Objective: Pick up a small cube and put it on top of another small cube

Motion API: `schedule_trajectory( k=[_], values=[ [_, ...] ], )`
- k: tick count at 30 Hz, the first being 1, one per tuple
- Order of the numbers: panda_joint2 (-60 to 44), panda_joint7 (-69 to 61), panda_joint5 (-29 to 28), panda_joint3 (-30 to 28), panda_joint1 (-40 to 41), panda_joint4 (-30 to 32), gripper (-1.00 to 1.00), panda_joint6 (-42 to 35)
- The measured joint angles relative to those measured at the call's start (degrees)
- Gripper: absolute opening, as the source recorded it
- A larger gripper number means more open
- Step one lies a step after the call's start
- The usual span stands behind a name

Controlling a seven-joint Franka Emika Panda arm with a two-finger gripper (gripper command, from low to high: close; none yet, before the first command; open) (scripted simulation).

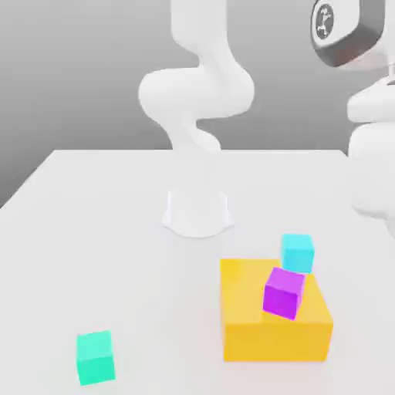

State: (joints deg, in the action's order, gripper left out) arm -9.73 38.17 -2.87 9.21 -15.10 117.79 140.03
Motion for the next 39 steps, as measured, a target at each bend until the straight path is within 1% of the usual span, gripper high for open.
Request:
schedule_trajectory(
  k=[9,13,14,20,25,34,39],
  values=[
    [-19.0,0.4,-5.5,1.3,-6.5,-4.8,0.00,2.5],
    [-27.4,1.3,-7.5,0.1,-8.4,-6.8,0.00,7.3],
    [-28.8,1.4,-7.8,-0.2,-8.6,-7.2,-1.00,8.3],
    [-29.5,1.4,-7.8,-0.3,-8.8,-7.4,-1.00,8.8],
    [-21.8,0.1,-5.9,1.1,-7.7,-5.1,-1.00,3.4],
    [-3.0,-6.4,0.1,4.3,-4.3,9.9,-1.00,0.1],
    [7.6,-10.8,4.2,4.8,-3.8,18.6,-1.00,-1.6]
  ],
)
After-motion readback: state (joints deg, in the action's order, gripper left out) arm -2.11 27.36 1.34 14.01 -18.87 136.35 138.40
